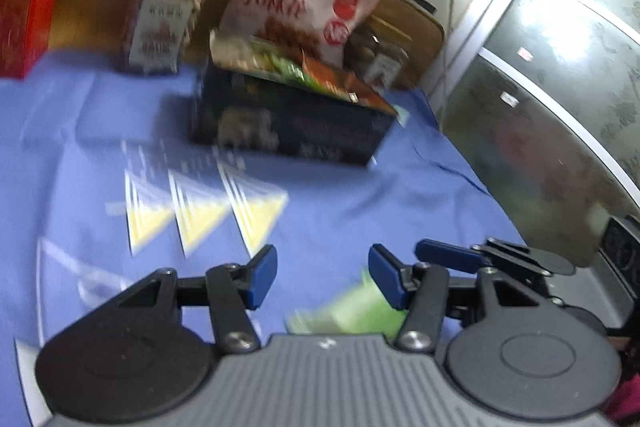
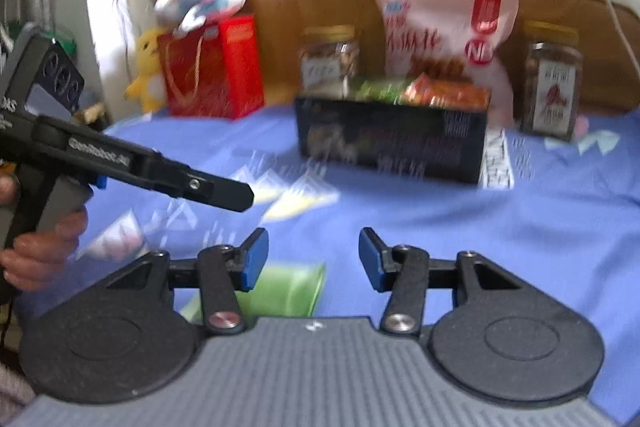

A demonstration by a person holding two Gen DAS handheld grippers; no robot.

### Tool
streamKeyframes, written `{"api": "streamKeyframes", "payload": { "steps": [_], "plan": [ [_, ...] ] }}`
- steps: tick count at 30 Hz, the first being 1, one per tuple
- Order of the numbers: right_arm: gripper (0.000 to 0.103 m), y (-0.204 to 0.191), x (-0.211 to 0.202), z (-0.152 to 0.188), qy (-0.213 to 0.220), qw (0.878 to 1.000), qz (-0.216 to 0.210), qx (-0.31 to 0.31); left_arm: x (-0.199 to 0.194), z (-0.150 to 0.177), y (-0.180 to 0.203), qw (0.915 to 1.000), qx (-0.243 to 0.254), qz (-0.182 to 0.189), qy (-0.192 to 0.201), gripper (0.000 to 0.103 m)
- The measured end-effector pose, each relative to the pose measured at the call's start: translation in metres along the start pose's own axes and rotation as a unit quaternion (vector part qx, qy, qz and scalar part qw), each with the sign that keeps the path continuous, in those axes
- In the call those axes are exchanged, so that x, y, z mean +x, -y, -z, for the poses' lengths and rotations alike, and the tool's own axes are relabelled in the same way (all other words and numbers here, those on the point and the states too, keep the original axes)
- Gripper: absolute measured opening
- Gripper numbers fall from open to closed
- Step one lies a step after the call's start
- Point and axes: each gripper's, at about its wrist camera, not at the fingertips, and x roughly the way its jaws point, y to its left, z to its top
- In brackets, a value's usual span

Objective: Organize snacks

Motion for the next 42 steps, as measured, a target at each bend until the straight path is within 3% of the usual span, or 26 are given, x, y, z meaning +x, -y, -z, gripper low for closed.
{"api": "streamKeyframes", "payload": {
  "steps": [3, 6, 10, 17, 28, 42],
  "plan": [
    [0.055, -0.007, 0.0, 0.011, -0.023, 1.0, -0.005, -0.013, 0.0, 0.015, 0.007, 0.9999, 0.012, -0.004, -0.009, 0.058],
    [0.065, -0.013, -0.002, 0.021, -0.04, 0.999, -0.016, -0.022, -0.002, 0.025, 0.009, 0.9997, 0.02, -0.008, -0.012, 0.058],
    [0.068, -0.025, 0.006, 0.03, -0.059, 0.997, -0.004, -0.051, 0.002, 0.035, 0.002, 0.9997, -0.003, 0.011, -0.023, 0.064],
    [0.059, -0.044, 0.018, 0.026, -0.056, 0.996, -0.005, -0.069, 0.006, 0.035, -0.005, 0.9994, -0.012, 0.031, -0.008, 0.062],
    [0.047, -0.067, 0.035, 0.018, -0.049, 0.995, 0.017, -0.085, -0.003, 0.032, -0.032, 0.9985, -0.036, 0.03, 0.028, 0.055],
    [0.045, -0.075, 0.042, 0.015, -0.042, 0.994, 0.034, -0.1, -0.009, 0.033, -0.037, 0.9966, -0.034, 0.042, 0.063, 0.054]
  ]
}}
